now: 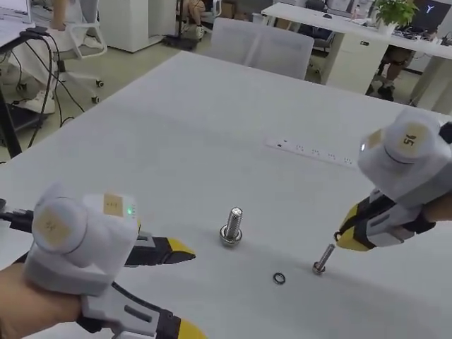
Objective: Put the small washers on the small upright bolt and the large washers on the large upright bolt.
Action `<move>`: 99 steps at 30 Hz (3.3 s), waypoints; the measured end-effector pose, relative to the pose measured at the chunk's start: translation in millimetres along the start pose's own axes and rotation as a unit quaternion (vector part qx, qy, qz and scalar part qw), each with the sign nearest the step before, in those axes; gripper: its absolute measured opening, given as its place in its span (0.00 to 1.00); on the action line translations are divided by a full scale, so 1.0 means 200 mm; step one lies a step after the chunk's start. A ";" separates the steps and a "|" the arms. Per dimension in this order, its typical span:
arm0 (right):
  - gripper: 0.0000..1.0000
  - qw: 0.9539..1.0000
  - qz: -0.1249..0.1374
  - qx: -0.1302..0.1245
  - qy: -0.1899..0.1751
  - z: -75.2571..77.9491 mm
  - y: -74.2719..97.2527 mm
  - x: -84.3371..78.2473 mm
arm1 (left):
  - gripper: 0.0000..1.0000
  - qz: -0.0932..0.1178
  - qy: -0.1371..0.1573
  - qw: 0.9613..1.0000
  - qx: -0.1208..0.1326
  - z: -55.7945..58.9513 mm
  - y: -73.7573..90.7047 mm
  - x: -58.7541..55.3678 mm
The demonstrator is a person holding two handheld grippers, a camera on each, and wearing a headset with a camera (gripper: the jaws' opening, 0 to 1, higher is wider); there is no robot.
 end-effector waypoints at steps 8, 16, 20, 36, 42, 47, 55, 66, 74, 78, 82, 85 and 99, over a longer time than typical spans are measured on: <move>0.14 1.000 -0.007 0.009 0.003 0.02 -0.05 -0.01 | 0.69 -0.001 0.003 1.000 0.001 0.00 0.00 0.00; 0.14 1.000 -0.015 0.014 0.003 0.02 -0.07 -0.01 | 0.69 0.000 0.003 1.000 0.002 0.00 0.00 0.00; 0.14 1.000 -0.017 0.016 0.002 0.02 -0.08 -0.02 | 0.69 0.001 0.004 1.000 0.003 -0.01 0.00 0.00; 0.14 0.999 -0.021 0.029 -0.002 0.02 -0.15 -0.03 | 0.69 -0.001 0.006 1.000 0.005 -0.02 0.01 0.00; 0.14 0.999 -0.022 0.034 -0.007 0.01 -0.19 -0.04 | 0.69 -0.001 0.008 1.000 0.006 -0.02 0.01 0.00; 0.14 0.999 -0.022 0.036 -0.012 0.01 -0.22 -0.06 | 0.69 -0.002 0.008 1.000 0.007 -0.02 0.01 -0.01; 0.14 0.999 -0.025 0.040 -0.014 0.00 -0.28 -0.09 | 0.69 -0.004 0.009 1.000 0.007 -0.02 0.00 -0.01; 0.14 0.999 -0.025 0.041 -0.016 0.00 -0.32 -0.11 | 0.69 -0.006 0.011 1.000 0.006 -0.02 0.00 -0.01; 0.15 0.999 -0.023 0.040 -0.018 0.01 -0.33 -0.11 | 0.69 -0.006 0.011 1.000 0.005 -0.02 0.00 -0.02; 0.15 0.999 -0.021 0.039 -0.019 0.01 -0.33 -0.11 | 0.69 -0.007 0.011 1.000 0.004 -0.02 0.00 -0.02; 0.16 0.999 -0.020 0.038 -0.022 0.01 -0.32 -0.12 | 0.69 -0.007 0.011 1.000 0.002 -0.02 -0.01 -0.02; 0.16 0.999 -0.019 0.035 -0.028 0.02 -0.31 -0.14 | 0.69 -0.006 0.010 1.000 0.002 -0.02 -0.01 -0.02; 0.16 0.998 -0.021 0.033 -0.041 -0.04 -0.28 -0.19 | 0.69 -0.004 0.007 1.000 0.001 -0.01 -0.01 -0.01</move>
Point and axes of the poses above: the centre of the closed fingertips' face, and the gripper's own axes: y roughly backward along the fingers, z roughly to its right, x roughly out of its top, the point moved 7 cm from there along y, roughly backward along the fingers, and after that the axes turned 3 degrees about z, right-handed, at the moved point
